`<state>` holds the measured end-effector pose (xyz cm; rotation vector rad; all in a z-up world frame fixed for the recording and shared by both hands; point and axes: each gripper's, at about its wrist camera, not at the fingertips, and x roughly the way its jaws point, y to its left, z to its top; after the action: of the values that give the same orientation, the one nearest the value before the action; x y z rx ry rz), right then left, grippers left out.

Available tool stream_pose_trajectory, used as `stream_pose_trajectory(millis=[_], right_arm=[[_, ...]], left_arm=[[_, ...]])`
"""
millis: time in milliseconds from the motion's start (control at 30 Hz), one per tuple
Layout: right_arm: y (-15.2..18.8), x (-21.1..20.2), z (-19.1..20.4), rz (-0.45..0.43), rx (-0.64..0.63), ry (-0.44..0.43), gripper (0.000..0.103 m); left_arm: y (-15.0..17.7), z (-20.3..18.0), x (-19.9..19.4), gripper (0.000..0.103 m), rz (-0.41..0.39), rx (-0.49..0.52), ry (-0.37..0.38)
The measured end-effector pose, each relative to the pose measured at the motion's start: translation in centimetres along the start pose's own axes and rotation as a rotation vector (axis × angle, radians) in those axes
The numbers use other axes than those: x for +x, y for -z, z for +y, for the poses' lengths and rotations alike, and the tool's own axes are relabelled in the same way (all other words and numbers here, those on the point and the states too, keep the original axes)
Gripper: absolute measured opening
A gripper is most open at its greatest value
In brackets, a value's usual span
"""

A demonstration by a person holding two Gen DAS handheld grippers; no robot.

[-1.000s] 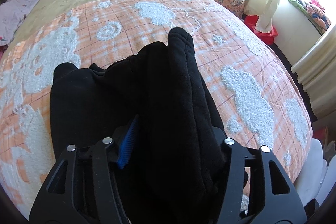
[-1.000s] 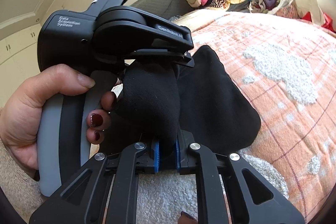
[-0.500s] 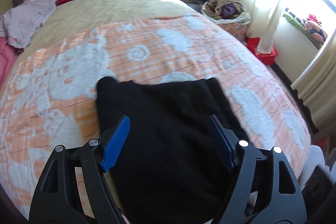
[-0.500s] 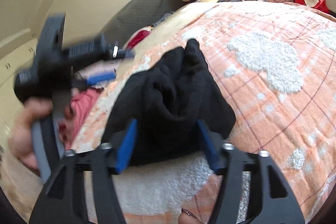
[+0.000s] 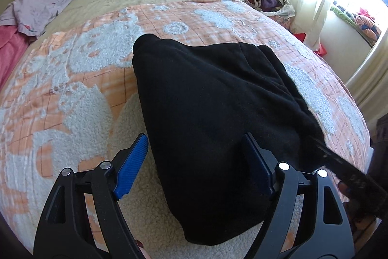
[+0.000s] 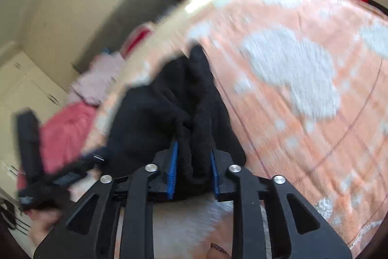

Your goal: Fold small clothes

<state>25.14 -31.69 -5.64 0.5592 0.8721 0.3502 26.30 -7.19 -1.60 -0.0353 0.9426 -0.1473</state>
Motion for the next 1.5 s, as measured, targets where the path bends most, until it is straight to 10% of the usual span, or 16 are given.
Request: stream_pose_trajectory(millis=[633, 1500], right_arm=[[2.2, -11.1, 5.1, -0.276, -0.249, 0.086, 0.093], [10.3, -14.5, 7.6, -0.261, -0.461, 0.193, 0.098]], left_arm=[[2.8, 0.4, -7.7, 0.088, -0.157, 0.002, 0.061], [12.4, 2.7, -13.6, 0.093, -0.212, -0.028, 0.031]])
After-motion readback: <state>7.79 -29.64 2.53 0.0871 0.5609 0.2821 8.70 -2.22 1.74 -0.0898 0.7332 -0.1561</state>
